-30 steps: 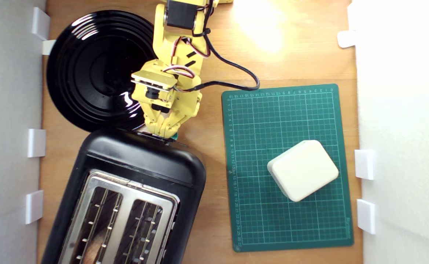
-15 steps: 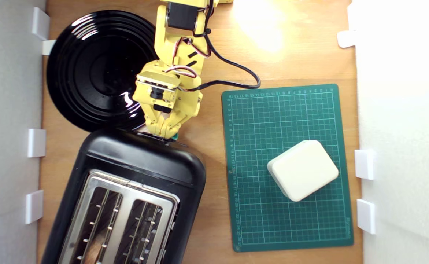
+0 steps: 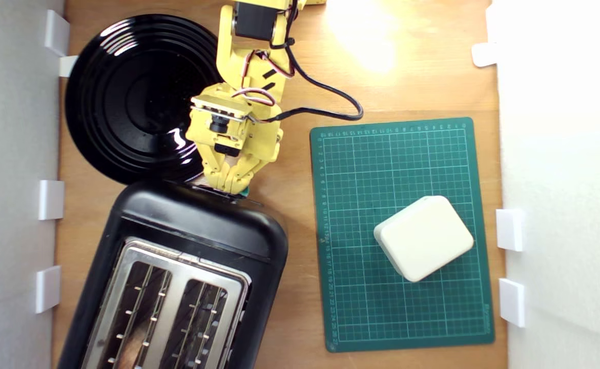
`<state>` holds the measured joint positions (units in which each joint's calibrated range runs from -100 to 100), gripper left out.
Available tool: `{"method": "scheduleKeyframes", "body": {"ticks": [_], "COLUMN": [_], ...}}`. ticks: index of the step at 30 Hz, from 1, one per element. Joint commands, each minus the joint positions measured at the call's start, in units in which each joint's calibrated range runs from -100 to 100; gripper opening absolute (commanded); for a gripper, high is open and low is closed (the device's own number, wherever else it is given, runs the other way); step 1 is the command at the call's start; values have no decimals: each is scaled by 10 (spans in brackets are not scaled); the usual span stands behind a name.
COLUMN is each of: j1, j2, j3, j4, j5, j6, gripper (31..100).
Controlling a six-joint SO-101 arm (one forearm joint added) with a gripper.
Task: Start toaster
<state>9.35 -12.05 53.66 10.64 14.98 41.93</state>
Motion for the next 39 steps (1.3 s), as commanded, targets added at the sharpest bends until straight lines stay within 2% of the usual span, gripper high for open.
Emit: {"method": "scheduleKeyframes", "body": {"ticks": [1, 13, 39], "j1": [-36, -35, -17], "j2": [103, 105, 44], "j3": [-64, -179, -181], "j4": [-12, -11, -12], "j5": [102, 202, 205], "j6": [-8, -22, -22], "gripper": [313, 313, 313]}}
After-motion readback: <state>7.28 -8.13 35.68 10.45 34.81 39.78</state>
